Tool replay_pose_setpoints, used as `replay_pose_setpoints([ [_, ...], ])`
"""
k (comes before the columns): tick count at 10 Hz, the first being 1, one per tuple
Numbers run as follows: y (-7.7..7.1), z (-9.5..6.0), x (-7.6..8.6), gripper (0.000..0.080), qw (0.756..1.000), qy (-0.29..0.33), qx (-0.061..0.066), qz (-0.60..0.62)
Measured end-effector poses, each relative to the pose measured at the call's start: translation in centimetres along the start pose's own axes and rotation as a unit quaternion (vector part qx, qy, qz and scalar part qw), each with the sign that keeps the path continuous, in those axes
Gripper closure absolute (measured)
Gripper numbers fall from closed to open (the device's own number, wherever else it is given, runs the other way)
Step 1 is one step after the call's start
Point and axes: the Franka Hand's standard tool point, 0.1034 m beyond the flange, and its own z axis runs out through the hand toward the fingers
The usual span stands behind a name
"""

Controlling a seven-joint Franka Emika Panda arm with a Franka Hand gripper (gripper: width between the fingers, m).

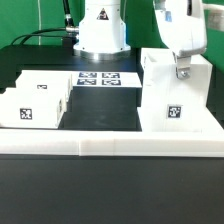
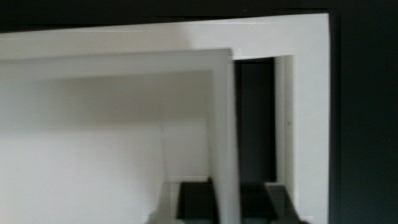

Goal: Assemble drawer

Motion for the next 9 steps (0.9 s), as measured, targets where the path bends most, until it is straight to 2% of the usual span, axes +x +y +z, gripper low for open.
replay_pose_setpoints([
  [5,-3.3,0.4,-0.1,0.0757,1.0,-0.001,0.002,-0.005],
  [9,-3.7,0.4,-0.1,0.0757,1.0,0.004,0.002,-0.012],
])
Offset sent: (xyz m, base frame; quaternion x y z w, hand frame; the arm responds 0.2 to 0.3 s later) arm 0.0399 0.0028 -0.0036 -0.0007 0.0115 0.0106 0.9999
